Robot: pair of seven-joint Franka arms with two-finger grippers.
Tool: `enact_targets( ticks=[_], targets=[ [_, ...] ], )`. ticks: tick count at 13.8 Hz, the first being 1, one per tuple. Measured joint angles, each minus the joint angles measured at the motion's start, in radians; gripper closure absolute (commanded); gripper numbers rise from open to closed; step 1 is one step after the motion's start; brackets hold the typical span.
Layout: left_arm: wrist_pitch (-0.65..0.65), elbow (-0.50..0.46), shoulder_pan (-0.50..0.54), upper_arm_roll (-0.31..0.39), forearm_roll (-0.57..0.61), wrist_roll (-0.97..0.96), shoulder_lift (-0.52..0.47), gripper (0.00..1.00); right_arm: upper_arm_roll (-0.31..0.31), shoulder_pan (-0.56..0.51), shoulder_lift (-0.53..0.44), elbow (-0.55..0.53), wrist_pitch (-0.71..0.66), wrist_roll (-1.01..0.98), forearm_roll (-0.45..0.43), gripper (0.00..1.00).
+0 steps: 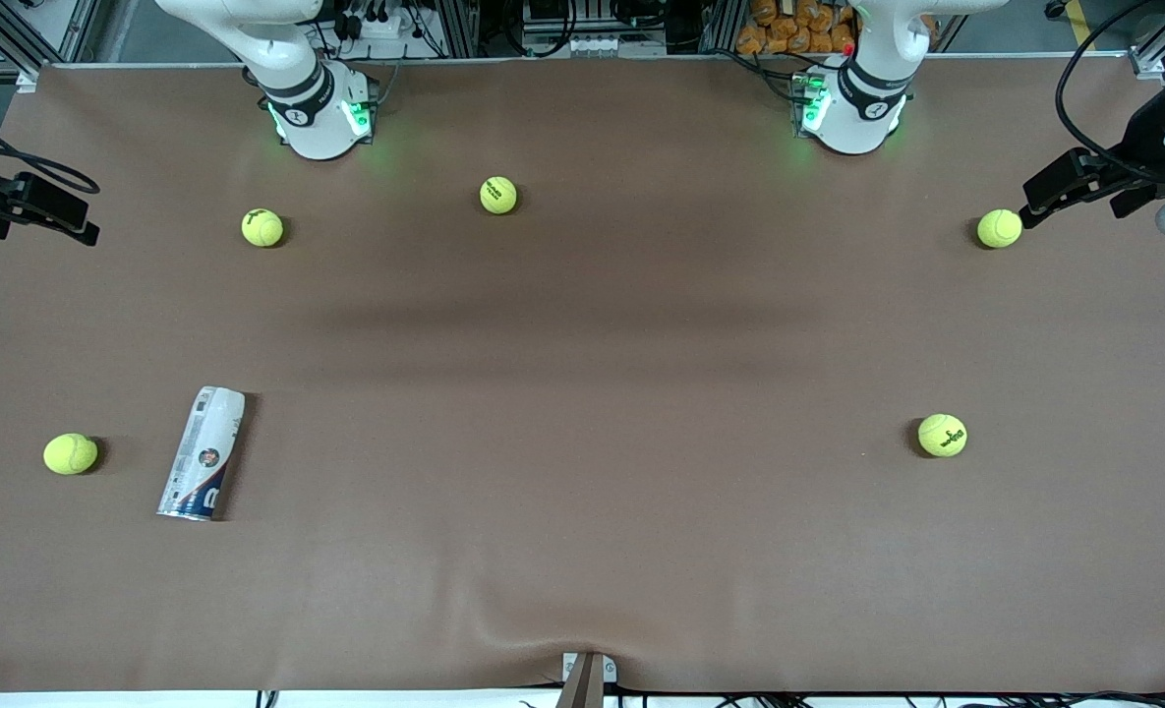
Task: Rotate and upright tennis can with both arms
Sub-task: 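Reach the right gripper toward the lying tennis can, then lower the right gripper and grasp the tennis can around its body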
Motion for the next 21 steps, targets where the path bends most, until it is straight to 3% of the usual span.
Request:
enact_targets(
  ticks=[12,15,18,21],
  targets=[
    [-0.001,0.004,0.0,0.0,0.006,0.0,0.02,0.0,-0.002,-0.006,0.044,-0.032,-0.012,0.0,-0.001,0.0],
    [-0.001,0.005,0.0,0.0,0.006,-0.006,0.018,0.0,-0.003,-0.025,0.137,-0.041,0.031,0.0,-0.002,0.0],
    [-0.002,0.005,0.0,-0.001,0.006,-0.008,0.017,0.0,-0.004,-0.063,0.283,-0.046,0.185,0.0,-0.001,0.0],
    [-0.003,0.004,0.0,-0.002,0.006,-0.008,0.017,0.0,-0.005,-0.109,0.433,-0.045,0.245,-0.029,0.022,0.0]
  ],
)
